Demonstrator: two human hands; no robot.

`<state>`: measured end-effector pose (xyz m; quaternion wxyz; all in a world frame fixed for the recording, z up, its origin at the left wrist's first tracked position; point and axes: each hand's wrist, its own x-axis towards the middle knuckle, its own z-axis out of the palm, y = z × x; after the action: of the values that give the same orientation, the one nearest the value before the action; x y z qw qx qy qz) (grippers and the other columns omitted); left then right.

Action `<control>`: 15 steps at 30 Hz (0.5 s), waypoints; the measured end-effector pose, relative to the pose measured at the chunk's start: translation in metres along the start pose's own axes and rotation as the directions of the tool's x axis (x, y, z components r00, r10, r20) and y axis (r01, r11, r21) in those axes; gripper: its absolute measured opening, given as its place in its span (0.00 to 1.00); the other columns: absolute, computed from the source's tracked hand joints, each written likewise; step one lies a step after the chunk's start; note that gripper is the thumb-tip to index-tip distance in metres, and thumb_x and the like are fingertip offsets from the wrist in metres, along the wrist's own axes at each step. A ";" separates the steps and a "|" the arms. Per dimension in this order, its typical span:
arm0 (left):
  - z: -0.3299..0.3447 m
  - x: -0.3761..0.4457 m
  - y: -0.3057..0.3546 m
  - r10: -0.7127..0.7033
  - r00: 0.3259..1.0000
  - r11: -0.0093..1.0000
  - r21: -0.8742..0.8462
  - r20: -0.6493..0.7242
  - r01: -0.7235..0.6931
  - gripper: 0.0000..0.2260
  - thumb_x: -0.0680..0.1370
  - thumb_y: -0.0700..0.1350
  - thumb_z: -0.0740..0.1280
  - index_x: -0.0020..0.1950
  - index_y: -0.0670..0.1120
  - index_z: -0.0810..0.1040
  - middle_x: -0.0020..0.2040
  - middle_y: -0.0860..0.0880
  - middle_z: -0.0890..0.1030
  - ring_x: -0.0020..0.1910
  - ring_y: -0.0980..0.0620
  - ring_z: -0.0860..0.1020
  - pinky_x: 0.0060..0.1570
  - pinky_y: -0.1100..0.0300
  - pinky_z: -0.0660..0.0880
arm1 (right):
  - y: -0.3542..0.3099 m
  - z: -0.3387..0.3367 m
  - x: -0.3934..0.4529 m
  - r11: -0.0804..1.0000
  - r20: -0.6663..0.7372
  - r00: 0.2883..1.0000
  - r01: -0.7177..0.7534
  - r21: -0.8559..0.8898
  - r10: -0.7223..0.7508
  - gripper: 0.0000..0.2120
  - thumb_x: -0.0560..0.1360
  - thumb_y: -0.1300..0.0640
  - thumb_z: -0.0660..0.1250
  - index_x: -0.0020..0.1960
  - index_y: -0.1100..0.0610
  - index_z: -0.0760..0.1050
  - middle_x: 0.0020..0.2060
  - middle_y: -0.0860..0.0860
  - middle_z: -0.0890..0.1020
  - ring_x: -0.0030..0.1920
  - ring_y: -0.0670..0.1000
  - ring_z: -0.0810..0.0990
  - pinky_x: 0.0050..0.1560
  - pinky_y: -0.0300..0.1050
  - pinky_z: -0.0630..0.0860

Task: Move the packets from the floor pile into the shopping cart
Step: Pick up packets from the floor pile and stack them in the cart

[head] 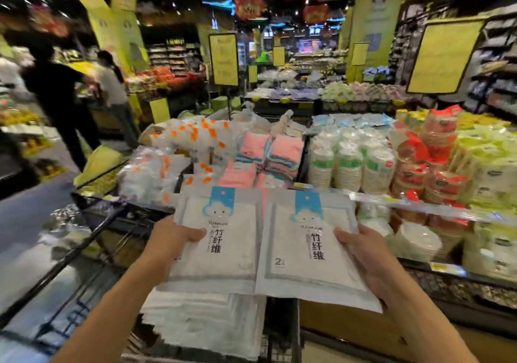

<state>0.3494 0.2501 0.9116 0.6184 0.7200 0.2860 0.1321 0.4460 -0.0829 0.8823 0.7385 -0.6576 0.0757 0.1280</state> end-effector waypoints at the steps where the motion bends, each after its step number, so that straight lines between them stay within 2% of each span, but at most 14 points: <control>1: -0.015 -0.006 -0.004 -0.011 0.999 1.000 -0.005 -0.033 0.011 0.09 0.72 0.32 0.75 0.49 0.41 0.82 0.31 0.50 0.85 0.28 0.51 0.83 0.24 0.62 0.75 | 0.001 0.012 -0.002 1.000 0.040 0.999 0.002 -0.012 -0.001 0.07 0.81 0.64 0.68 0.59 0.63 0.78 0.43 0.59 0.88 0.38 0.57 0.88 0.30 0.46 0.82; 5: -0.066 -0.016 -0.014 -0.051 0.992 0.998 -0.046 -0.118 0.046 0.10 0.71 0.31 0.76 0.51 0.39 0.83 0.35 0.48 0.86 0.32 0.49 0.84 0.29 0.60 0.78 | 0.003 0.060 -0.010 0.999 0.150 0.989 0.007 -0.041 0.000 0.06 0.81 0.65 0.68 0.57 0.61 0.78 0.45 0.60 0.88 0.42 0.59 0.88 0.34 0.51 0.85; 8: -0.100 -0.018 -0.018 -0.049 0.987 0.998 -0.055 -0.151 0.041 0.08 0.72 0.31 0.75 0.48 0.40 0.82 0.32 0.49 0.85 0.31 0.50 0.83 0.27 0.62 0.76 | 0.005 0.100 -0.010 0.997 0.167 0.986 0.033 -0.071 -0.020 0.09 0.80 0.66 0.68 0.60 0.64 0.78 0.48 0.62 0.87 0.48 0.64 0.87 0.45 0.58 0.85; 11: -0.139 -0.009 -0.023 -0.048 0.983 0.997 -0.062 -0.175 0.037 0.09 0.72 0.30 0.75 0.50 0.38 0.83 0.37 0.45 0.87 0.35 0.46 0.85 0.32 0.59 0.78 | 0.009 0.143 -0.007 0.996 0.198 0.980 0.047 -0.071 -0.032 0.10 0.80 0.67 0.67 0.61 0.65 0.78 0.49 0.64 0.87 0.52 0.67 0.86 0.56 0.67 0.81; 15: -0.192 0.015 -0.036 -0.043 0.985 0.998 -0.048 -0.168 0.035 0.13 0.72 0.32 0.75 0.56 0.37 0.82 0.44 0.42 0.87 0.41 0.42 0.86 0.33 0.58 0.79 | 0.017 0.198 0.006 0.995 0.210 0.977 0.063 -0.077 -0.045 0.10 0.80 0.66 0.68 0.61 0.64 0.79 0.48 0.63 0.87 0.49 0.65 0.87 0.55 0.64 0.82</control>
<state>0.2482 0.4179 0.9132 0.6103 0.6865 0.3483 0.1868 0.4357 0.1161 0.8884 0.7177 -0.6725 -0.0250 0.1789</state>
